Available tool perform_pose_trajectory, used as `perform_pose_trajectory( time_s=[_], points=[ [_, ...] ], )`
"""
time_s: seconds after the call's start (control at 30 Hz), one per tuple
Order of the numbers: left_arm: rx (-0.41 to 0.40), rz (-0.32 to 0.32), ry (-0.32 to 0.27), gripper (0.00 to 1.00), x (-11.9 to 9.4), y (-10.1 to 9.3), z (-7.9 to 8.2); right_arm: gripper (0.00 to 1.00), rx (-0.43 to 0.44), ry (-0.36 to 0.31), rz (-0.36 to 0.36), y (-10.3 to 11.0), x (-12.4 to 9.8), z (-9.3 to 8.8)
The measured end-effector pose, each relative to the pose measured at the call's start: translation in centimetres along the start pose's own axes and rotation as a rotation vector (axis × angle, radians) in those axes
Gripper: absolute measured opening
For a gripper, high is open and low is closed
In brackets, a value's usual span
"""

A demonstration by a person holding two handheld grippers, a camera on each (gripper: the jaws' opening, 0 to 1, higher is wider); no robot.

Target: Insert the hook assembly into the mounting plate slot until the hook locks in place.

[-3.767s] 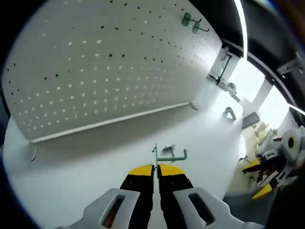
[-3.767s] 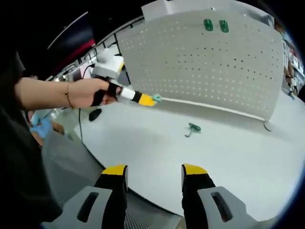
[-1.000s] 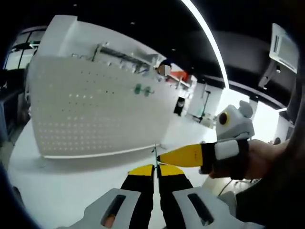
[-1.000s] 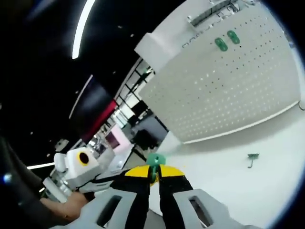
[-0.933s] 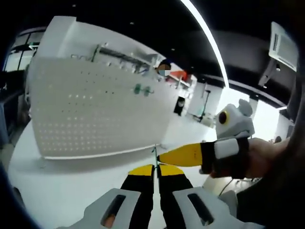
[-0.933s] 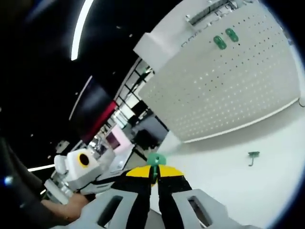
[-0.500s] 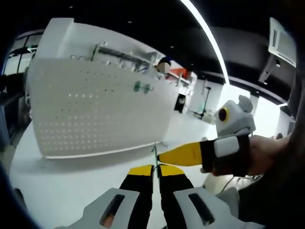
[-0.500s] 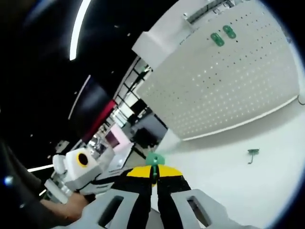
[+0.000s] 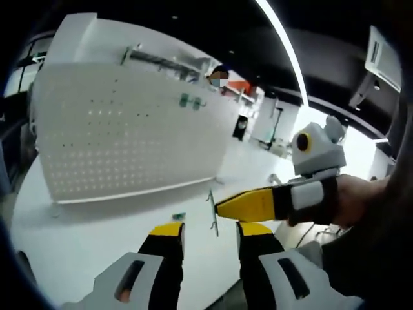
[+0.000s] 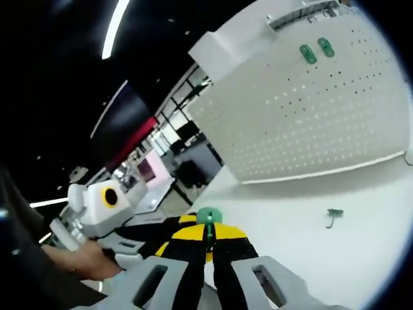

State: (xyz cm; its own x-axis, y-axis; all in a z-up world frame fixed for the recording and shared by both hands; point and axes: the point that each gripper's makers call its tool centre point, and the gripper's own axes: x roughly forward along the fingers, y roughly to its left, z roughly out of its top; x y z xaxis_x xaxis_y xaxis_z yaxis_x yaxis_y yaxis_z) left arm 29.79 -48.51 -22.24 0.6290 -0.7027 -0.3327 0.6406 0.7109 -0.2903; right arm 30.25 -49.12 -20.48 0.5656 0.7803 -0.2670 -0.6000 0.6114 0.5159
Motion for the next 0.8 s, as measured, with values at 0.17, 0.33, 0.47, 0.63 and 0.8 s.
perform_pose_trajectory(
  time_s=[0.17,0.33,0.47,0.63,0.8],
  points=[
    [0.009,-0.013,-0.004,0.48,-0.3,-0.3,0.1,0.00,-0.074,0.006,-0.011,-0.1,0.0,0.2],
    [-0.008,-0.020,-0.015,0.56,-0.9,-0.5,0.3,0.00,-0.125,0.018,-0.019,-0.3,-0.1,0.2],
    [-0.015,-0.040,-0.004,0.63,-1.3,-0.9,0.0,0.00,-0.162,0.029,-0.019,-0.1,0.0,0.1],
    [-0.014,-0.040,0.000,0.75,-2.0,-1.1,-0.4,0.00,-0.245,0.045,-0.021,0.2,0.0,-0.1],
    [-0.003,-0.021,-0.012,0.79,-2.7,-1.1,-0.5,0.00,-0.280,0.064,-0.020,0.4,0.2,-0.6]
  ],
)
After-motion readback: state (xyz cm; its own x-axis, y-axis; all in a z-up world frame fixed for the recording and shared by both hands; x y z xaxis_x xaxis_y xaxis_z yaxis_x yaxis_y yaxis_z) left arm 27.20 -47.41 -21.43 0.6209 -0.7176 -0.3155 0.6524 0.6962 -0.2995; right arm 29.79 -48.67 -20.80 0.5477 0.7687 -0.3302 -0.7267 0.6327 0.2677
